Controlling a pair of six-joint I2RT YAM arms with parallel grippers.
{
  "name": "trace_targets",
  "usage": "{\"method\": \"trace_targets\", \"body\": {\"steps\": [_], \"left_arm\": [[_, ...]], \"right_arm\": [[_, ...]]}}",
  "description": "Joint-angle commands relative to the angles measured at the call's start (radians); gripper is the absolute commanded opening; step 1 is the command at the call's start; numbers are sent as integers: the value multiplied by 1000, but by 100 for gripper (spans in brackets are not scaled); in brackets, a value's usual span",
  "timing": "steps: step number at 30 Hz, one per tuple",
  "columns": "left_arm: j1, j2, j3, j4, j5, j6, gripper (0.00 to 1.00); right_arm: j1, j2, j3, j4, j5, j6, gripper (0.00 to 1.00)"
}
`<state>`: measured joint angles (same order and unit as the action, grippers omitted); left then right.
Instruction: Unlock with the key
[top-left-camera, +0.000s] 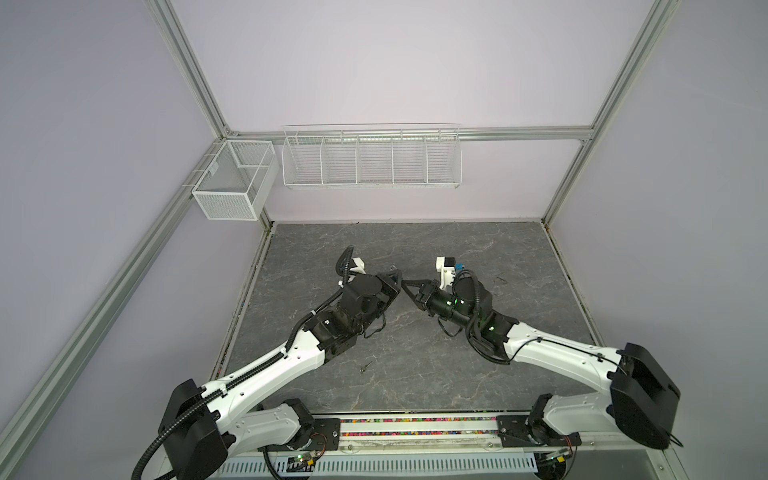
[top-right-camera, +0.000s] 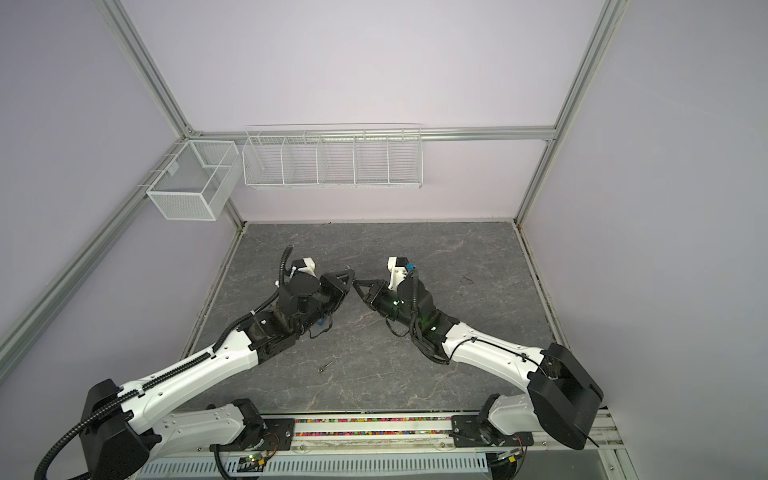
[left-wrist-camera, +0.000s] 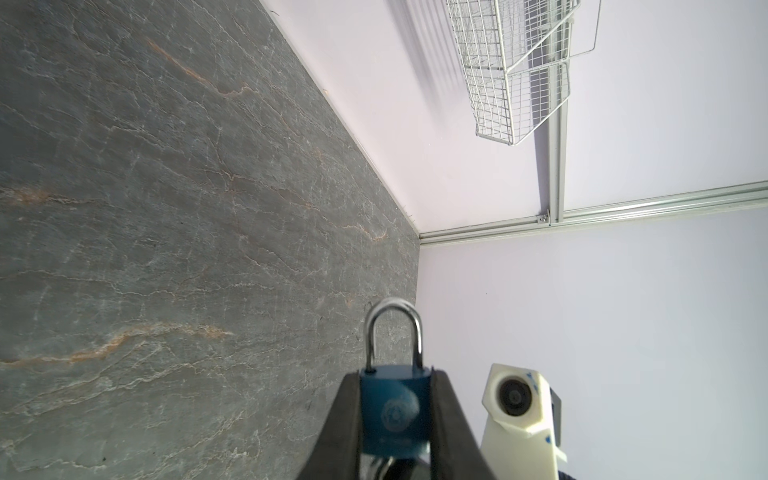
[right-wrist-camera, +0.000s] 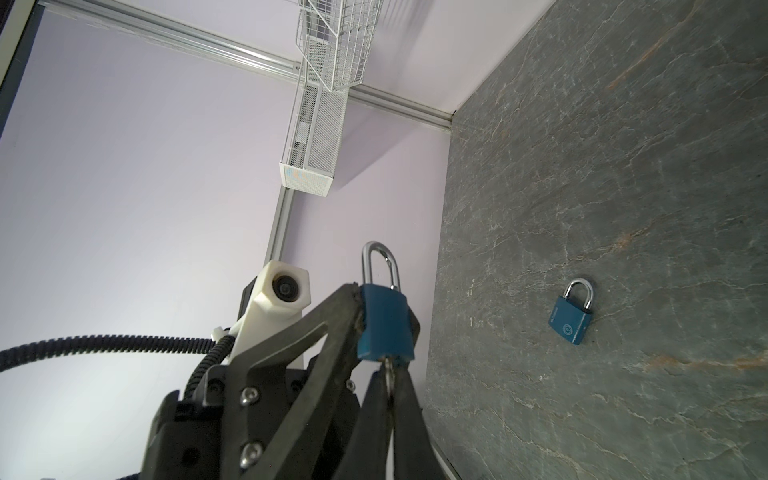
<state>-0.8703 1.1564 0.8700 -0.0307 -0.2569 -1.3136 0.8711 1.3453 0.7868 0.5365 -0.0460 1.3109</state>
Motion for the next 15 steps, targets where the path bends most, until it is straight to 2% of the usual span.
{"method": "trace_targets", "body": {"steps": [1,10,15], "left_arm": [[-39,10,-22,35,167,-42,0],[-38,-10,6,-34,124,6,0],[-32,-12,14,-66,123,23,0]], "right_arm": [[29,-18,7,149,-104,69,6],[33,-76,50,-114,-28,-121,6],[43,-94,53,-199,33,-225,6]]}}
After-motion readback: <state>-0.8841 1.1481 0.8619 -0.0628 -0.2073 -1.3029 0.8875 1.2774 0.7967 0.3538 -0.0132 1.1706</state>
